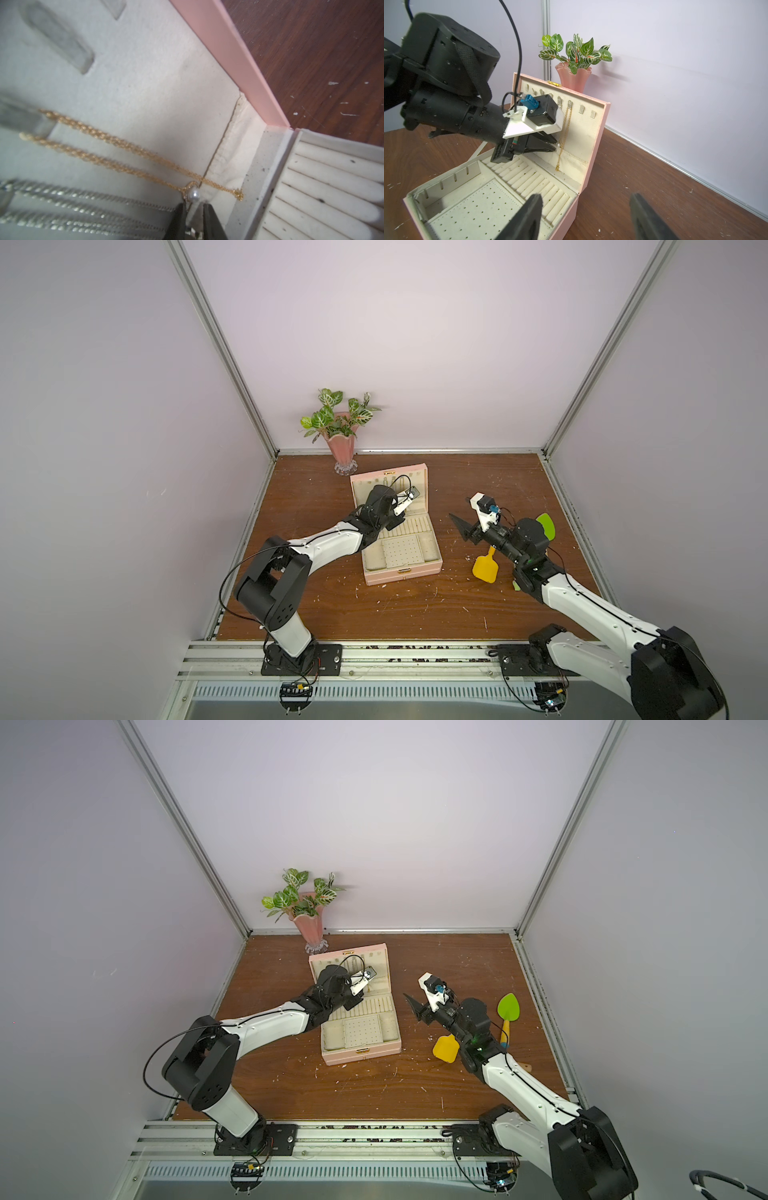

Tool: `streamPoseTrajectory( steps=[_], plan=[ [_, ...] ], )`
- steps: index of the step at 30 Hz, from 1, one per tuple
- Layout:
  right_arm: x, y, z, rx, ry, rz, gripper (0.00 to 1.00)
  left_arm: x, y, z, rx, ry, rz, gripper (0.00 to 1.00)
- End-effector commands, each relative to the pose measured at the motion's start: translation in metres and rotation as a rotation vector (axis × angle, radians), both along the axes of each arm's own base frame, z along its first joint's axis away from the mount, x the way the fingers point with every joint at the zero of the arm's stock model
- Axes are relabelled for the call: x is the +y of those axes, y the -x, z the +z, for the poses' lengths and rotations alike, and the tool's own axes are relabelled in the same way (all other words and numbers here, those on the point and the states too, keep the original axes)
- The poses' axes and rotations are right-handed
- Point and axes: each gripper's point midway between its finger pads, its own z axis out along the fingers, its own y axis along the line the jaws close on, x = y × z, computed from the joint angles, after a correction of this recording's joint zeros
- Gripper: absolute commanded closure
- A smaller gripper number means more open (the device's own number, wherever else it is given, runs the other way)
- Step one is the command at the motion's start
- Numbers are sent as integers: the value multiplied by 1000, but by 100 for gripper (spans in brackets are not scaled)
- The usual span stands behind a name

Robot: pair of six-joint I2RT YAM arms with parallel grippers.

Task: Put jewelry chain into jewelry box
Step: Adjust the necklace at the jewelry box clasp.

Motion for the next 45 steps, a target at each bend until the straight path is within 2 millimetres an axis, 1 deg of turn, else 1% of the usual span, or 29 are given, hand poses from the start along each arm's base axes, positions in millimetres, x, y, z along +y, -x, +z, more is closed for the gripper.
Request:
streamPoseTrajectory(
  steps=[1,4,8,13,15,18,20,22,23,27,30,33,35,38,41,42,45],
  plan=[
    [0,4,17,-50,-37,16,31,14,-8,-6,0,-60,69,81],
    [1,4,17,-49,-43,23,31,21,-9,-13,10,-101,96,80],
    [1,4,18,-49,-51,24,31,28,-8,-16,12,-128,120,73],
    [0,4,17,-46,-55,22,31,33,-8,-11,-7,-134,143,73],
    [0,4,17,-45,-57,23,31,35,-9,-11,-12,-143,148,76],
    [3,7,18,-49,-59,48,31,38,-11,-17,-11,-173,163,85],
    [3,7,18,-51,-60,46,31,39,-11,-16,-17,-176,166,92],
    [3,7,17,-46,-58,48,31,37,-10,-9,-31,-150,157,97],
    [4,7,17,-44,-58,48,31,35,-10,-5,-36,-129,148,98],
    [7,4,16,-5,-82,59,30,29,-7,12,-24,-6,101,99],
    [10,-2,13,83,-147,60,31,29,-7,18,3,74,80,99],
    [20,-6,10,177,-215,62,36,28,-6,20,35,118,63,99],
    [31,-6,7,230,-247,60,41,27,-5,20,61,141,53,99],
    [49,-7,0,301,-294,38,46,27,-4,17,76,152,49,99],
    [64,-14,-10,392,-363,18,49,29,-3,14,84,158,52,99],
    [70,-18,-17,439,-383,21,51,30,-2,15,80,166,56,99],
    [85,-28,-28,509,-388,23,53,29,0,24,54,196,51,98]
  ],
)
